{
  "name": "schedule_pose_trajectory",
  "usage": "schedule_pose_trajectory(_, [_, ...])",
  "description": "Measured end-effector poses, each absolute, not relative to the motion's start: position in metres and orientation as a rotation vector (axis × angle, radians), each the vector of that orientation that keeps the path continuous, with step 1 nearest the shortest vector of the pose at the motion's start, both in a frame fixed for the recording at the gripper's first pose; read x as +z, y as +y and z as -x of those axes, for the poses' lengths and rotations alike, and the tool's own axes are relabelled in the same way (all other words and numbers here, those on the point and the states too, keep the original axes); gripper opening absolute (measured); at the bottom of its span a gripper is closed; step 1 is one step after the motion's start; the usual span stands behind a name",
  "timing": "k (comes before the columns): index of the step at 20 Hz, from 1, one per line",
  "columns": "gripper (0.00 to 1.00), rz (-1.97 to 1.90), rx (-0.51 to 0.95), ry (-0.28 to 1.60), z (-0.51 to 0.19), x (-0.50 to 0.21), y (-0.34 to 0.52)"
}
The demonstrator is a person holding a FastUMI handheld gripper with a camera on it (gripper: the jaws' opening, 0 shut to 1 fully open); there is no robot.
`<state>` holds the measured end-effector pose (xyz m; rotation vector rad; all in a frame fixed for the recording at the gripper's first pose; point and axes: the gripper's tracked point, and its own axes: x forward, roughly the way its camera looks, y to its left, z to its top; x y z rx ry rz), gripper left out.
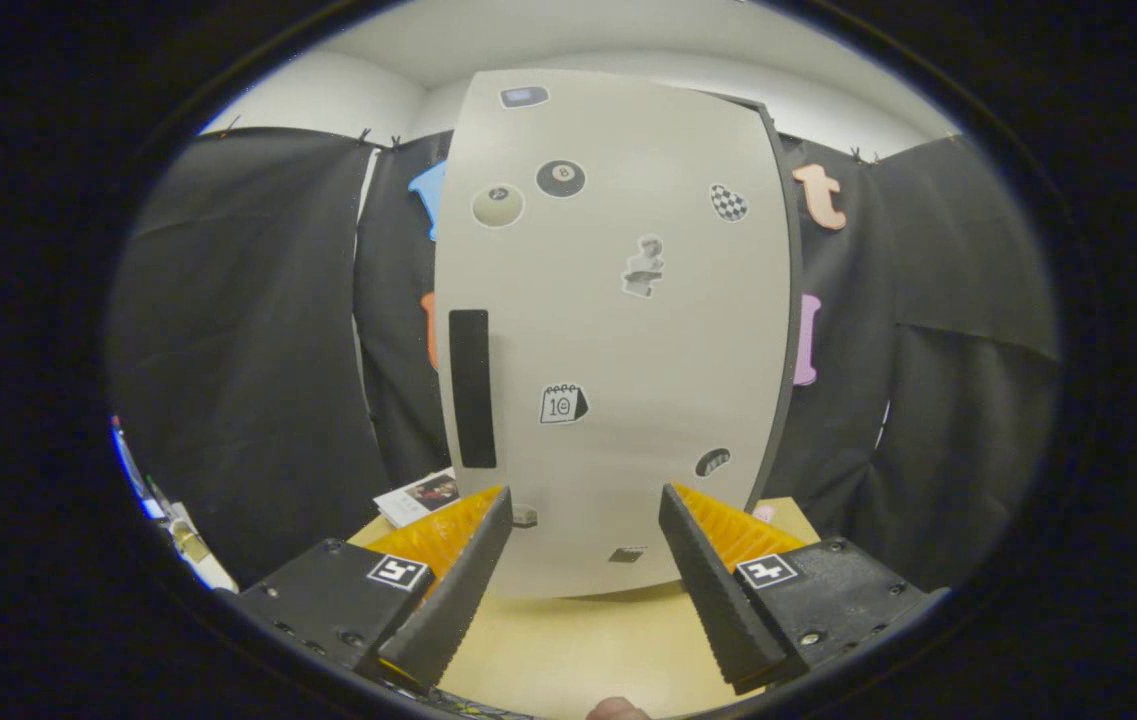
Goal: Open the shoe cabinet door, grab the shoes and put them into the shoe cabinet, then close the shoe cabinet door.
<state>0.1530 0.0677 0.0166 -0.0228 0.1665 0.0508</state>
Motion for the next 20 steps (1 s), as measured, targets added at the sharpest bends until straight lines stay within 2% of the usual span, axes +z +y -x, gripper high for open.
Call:
schedule_pose_trajectory(10, [0.97,0.019,-0.003,0.110,-0.079,0.010,0.078])
schedule_pose_trajectory(20, [0.97,0.004,-0.018,0.064,-0.079,0.014,0.073])
